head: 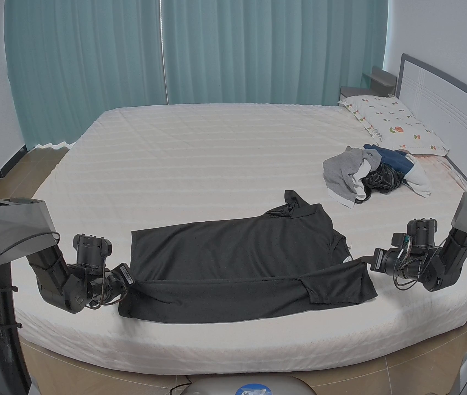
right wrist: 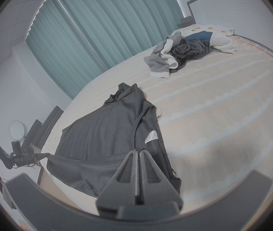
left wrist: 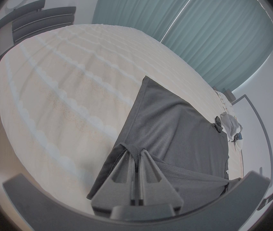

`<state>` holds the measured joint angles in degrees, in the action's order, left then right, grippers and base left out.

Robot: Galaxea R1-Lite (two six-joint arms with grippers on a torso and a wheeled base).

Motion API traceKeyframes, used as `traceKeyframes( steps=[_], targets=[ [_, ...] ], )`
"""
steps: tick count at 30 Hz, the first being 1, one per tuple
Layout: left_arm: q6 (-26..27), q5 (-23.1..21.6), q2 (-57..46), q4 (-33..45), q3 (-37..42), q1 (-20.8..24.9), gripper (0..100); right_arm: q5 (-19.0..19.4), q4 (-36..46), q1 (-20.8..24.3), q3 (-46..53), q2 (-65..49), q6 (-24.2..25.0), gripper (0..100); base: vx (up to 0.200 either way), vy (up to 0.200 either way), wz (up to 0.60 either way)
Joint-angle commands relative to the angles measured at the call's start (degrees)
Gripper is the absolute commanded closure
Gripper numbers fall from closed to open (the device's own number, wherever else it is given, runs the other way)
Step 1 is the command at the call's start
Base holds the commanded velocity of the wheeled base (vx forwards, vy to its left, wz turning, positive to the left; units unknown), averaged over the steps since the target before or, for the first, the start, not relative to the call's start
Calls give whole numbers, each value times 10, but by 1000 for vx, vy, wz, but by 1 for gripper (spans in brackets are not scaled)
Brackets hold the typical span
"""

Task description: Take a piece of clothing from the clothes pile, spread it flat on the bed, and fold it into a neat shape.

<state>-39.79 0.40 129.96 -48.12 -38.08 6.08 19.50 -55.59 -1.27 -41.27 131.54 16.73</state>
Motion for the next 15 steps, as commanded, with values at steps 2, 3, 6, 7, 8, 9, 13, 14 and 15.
traceKeyframes(
  steps=[2, 3, 6, 7, 8, 9, 13, 14, 15],
  targets=[
    [-14, 0, 18, -1, -16, 0, 100, 6, -3, 7, -18, 26, 56, 100, 0, 0, 0],
    [-14, 0, 22, -2, -16, 0, 100, 6, -6, 10, -21, 33, 75, 100, 0, 0, 0],
    [-14, 0, 41, -4, -23, 0, 100, 8, -34, 15, -27, 50, 129, 100, 0, 0, 0],
    [-15, 0, 44, -4, -25, 0, 100, 9, -46, 15, -27, 57, 140, 100, 0, 0, 0],
    [-15, 0, 44, -5, -25, 0, 100, 9, -56, 15, -25, 63, 147, 100, 0, 0, 0],
    [-18, 0, 44, -4, -27, 0, 100, 9, -63, 15, -24, 71, 149, 100, 0, 0, 0],
    [-29, 0, 45, -5, -31, 0, 100, 12, -68, 10, -25, 80, 152, 100, 0, 0, 0],
    [-29, 0, 45, -5, -31, 0, 100, 12, -68, 10, -25, 80, 152, 100, 0, 0, 0],
    [-31, -1, 44, -5, -31, 0, 100, 17, -68, 9, -24, 79, 152, 100, 0, 0, 0]
  ],
)
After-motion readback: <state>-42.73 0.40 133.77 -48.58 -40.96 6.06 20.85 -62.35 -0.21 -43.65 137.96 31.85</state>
